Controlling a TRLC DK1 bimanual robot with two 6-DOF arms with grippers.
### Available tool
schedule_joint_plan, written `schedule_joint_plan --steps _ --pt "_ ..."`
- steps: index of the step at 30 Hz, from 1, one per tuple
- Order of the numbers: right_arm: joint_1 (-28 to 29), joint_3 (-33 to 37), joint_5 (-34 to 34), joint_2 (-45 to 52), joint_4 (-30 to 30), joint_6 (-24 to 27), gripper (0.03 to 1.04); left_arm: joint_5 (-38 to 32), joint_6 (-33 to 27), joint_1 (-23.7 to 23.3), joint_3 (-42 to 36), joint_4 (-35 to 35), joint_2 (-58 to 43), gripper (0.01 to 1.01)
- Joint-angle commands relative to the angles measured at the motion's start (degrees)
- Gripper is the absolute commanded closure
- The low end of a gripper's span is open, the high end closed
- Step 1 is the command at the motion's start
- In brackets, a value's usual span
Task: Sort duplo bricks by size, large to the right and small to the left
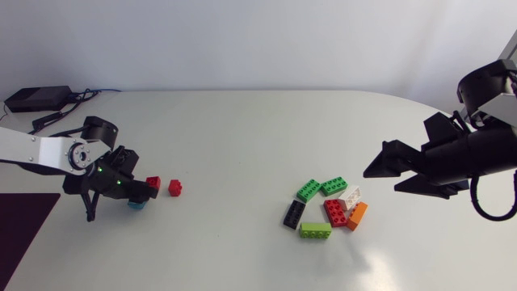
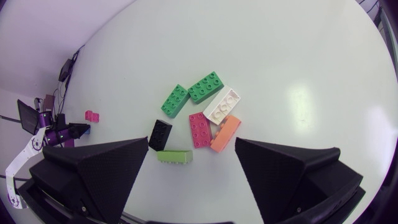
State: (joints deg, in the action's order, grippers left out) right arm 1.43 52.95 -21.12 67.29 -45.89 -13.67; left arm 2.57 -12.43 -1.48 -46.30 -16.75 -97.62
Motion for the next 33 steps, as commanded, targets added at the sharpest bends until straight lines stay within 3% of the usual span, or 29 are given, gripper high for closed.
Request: schedule_joint_plan --steps 1,11,14,16,18,19,30,33 --pt "-0.3 -1.9 -0.5 -0.3 0.4 -1.0 0.06 0.1 -0.8 1.5 1.8 0.9 -1.2 0.784" --pt "-0.3 -2.1 -0.4 -0.5 0.4 -1.1 0.06 0.2 0.8 6.4 0.4 1.4 -1.3 0.777" --pt "0.0 -2.1 -0.5 -0.5 0.4 -0.9 0.06 0.1 0.5 6.6 0.5 1.4 -1.8 0.716" --pt "0.0 -2.2 -0.5 -0.5 0.4 -0.9 0.06 0.1 0.4 6.7 0.7 1.4 -1.9 0.534" --pt "-0.2 -2.1 -0.4 -0.6 0.4 -0.9 0.06 0.0 0.4 6.8 0.7 1.0 -1.8 0.152" --pt "-0.2 -2.0 -0.4 -0.6 0.4 -0.9 0.06 -0.1 0.4 6.7 0.6 0.9 -1.8 0.070" --pt "-0.2 -0.9 -0.4 -0.3 0.5 -1.1 0.06 -1.2 1.4 6.7 -2.1 0.4 1.0 0.051" --pt "-3.5 -0.7 0.3 1.4 1.8 -2.3 0.06 -2.0 1.8 6.7 -2.8 0.1 1.6 0.049"
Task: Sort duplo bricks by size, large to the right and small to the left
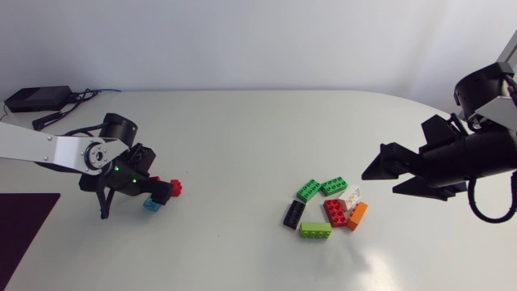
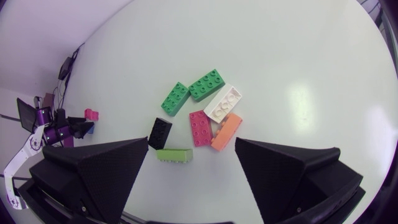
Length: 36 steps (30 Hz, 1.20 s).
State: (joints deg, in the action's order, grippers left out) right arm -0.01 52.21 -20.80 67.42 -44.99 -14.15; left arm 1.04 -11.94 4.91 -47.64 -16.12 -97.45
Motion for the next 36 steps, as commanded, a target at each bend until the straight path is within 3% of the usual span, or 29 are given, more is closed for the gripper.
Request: schedule_joint_plan --steps 1,7,13,24,36 --pt "-4.0 -0.2 0.8 2.0 1.5 -2.5 0.06 -0.4 1.3 0.4 -1.5 -0.7 1.6 0.051" --pt "-21.8 -0.4 10.0 8.9 6.9 -7.3 0.06 -0.5 1.5 0.2 -1.2 -1.5 2.5 0.051" --pt "-28.8 3.6 11.5 20.5 7.5 -8.3 0.06 -0.5 1.4 -0.2 -1.1 -2.0 3.7 0.051" --pt "-33.8 12.0 11.5 35.5 9.3 -10.1 0.06 -0.5 0.7 -2.6 -0.2 -2.0 4.3 0.051" --pt "-32.5 12.0 11.2 38.1 9.8 -10.5 0.06 -0.5 0.2 -3.9 0.0 -1.7 3.8 0.051"
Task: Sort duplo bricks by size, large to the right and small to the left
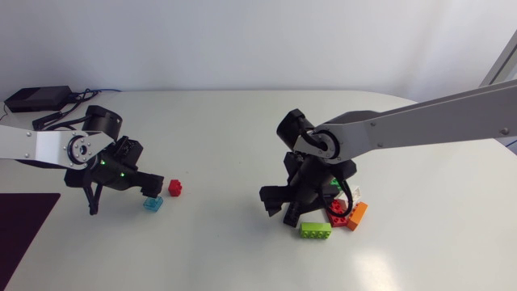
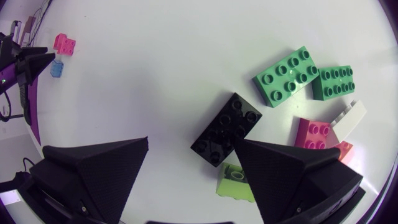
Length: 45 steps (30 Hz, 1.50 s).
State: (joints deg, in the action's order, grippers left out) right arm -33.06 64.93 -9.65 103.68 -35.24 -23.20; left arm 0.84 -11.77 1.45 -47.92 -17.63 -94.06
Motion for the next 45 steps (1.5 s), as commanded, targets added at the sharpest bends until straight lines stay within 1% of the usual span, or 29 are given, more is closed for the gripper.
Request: schedule_joint_plan --steps 1,6,14,18,23,29,30,32,33,34,35,38,39,40,45 --pt "0.5 -0.9 0.1 1.8 0.0 -1.5 0.06 -0.2 0.0 -0.3 0.2 -0.2 0.5 0.051" --pt "0.6 -1.6 0.2 -2.3 -1.4 -2.2 0.06 -0.2 0.0 -0.1 0.5 -0.2 0.5 0.051" --pt "1.2 -3.6 0.9 -3.3 -2.3 -2.3 0.06 -0.2 0.0 0.2 0.8 -0.2 0.4 0.051" --pt "1.6 -3.4 1.0 -0.9 -1.1 -2.3 0.06 -0.2 0.1 0.3 0.8 -0.2 0.4 0.051" --pt "2.5 -1.1 1.3 4.2 0.8 -2.3 0.06 -0.2 0.2 0.5 1.0 -0.2 0.5 0.051" --pt "2.7 1.5 1.0 6.6 0.7 -2.3 0.07 -0.2 0.1 0.0 0.9 -0.1 0.4 0.051" --pt "2.7 2.0 1.0 6.7 0.6 -2.4 0.09 -0.2 0.1 0.0 0.9 -0.1 0.4 0.051" --pt "2.7 2.3 1.0 6.8 0.6 -2.7 0.18 -0.2 0.0 0.0 0.9 -0.1 0.3 0.051" --pt "2.7 2.0 1.0 6.8 0.6 -2.8 0.23 -0.2 0.0 0.0 0.9 -0.1 0.3 0.051" --pt "2.8 1.8 1.1 6.7 1.0 -3.1 0.31 -0.2 0.0 0.0 1.0 -0.1 0.3 0.051" --pt "2.9 1.2 1.1 6.3 1.6 -3.3 0.43 -0.2 0.0 0.0 1.0 -0.1 0.3 0.051" --pt "3.4 -1.7 1.4 3.5 5.1 -3.3 0.87 -0.2 0.0 0.0 1.0 -0.1 0.3 0.051" --pt "3.5 -2.3 1.5 2.8 5.7 -3.2 0.97 -0.2 0.0 0.0 1.0 -0.1 0.3 0.051" --pt "3.5 -2.8 1.7 2.2 5.8 -3.1 1.02 -0.2 0.0 0.0 1.0 -0.1 0.3 0.051" --pt "5.6 -4.3 1.9 -2.1 4.0 -2.6 1.02 -0.2 0.0 0.2 1.0 -0.1 0.5 0.051"
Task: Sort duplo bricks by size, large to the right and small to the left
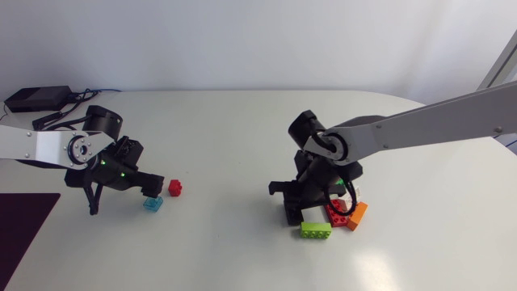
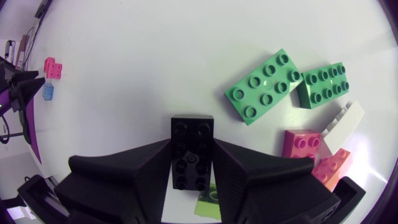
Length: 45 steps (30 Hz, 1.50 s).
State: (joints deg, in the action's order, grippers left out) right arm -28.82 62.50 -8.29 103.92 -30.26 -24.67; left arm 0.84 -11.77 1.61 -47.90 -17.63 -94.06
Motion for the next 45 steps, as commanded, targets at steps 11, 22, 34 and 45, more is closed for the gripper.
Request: schedule_joint_plan --steps 11,22,34,45 --pt "19.3 -2.5 -1.9 -13.4 -8.3 5.9 1.02 -0.2 0.4 1.6 0.4 -0.1 0.9 0.051" --pt "34.3 -8.8 -5.2 -10.7 -4.2 11.7 1.02 -0.2 0.6 1.9 0.4 -0.1 0.8 0.051" --pt "36.7 -9.2 -5.4 -5.1 -1.1 12.4 1.02 -0.2 0.6 1.9 0.6 0.0 0.8 0.051" --pt "35.5 -7.1 -5.6 -6.0 -4.8 10.9 0.06 -0.2 0.6 1.9 0.5 0.0 1.3 0.051"
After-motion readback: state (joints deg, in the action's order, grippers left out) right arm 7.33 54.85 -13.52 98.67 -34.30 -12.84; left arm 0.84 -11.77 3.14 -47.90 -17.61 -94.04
